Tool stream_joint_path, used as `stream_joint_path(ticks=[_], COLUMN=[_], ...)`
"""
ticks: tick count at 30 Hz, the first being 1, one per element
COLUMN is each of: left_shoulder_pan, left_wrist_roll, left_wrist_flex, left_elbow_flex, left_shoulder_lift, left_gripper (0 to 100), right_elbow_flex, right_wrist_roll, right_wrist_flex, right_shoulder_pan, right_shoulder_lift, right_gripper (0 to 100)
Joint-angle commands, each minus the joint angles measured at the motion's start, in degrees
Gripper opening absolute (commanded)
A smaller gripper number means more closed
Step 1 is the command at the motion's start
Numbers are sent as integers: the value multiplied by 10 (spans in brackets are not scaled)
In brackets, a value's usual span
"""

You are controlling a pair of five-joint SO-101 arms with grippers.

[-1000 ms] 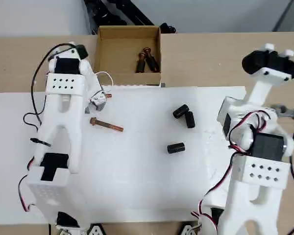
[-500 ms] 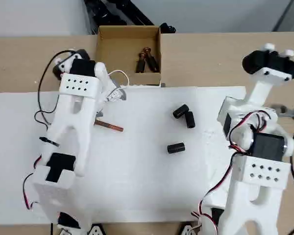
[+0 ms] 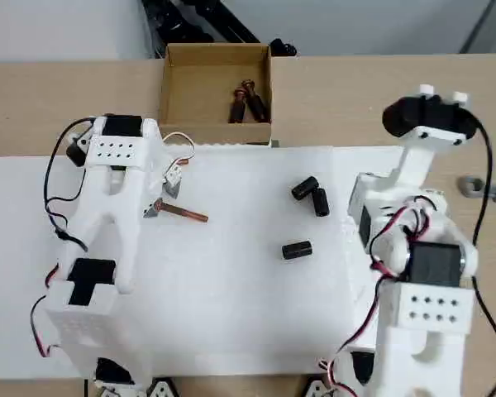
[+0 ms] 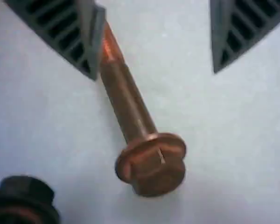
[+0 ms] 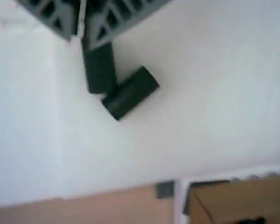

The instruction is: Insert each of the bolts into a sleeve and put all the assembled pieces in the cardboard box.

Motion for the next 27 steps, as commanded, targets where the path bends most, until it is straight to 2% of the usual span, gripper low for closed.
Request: stream_joint_path(ticks=[1, 5, 14, 19, 27], left_shoulder_pan=[13, 13, 10, 10, -2], left_wrist_roll=[-3, 17, 44, 50, 50], left_wrist_flex=[-2, 8, 6, -12, -15], left_elbow_flex=[-5, -15, -15, -13, -41], left_shoulder_lift=[-9, -4, -3, 1, 124], left_gripper=[160, 208, 212, 212, 210], right_elbow_flex=[1, 18, 23, 26, 72], right_wrist_roll=[1, 1, 1, -32, -33], right_wrist_flex=[-22, -49, -64, -60, -61], right_shoulder_pan=[-12, -11, -12, -12, -12], right_shoulder_lift=[-14, -11, -11, -11, -15], right_gripper=[8, 8, 6, 5, 5])
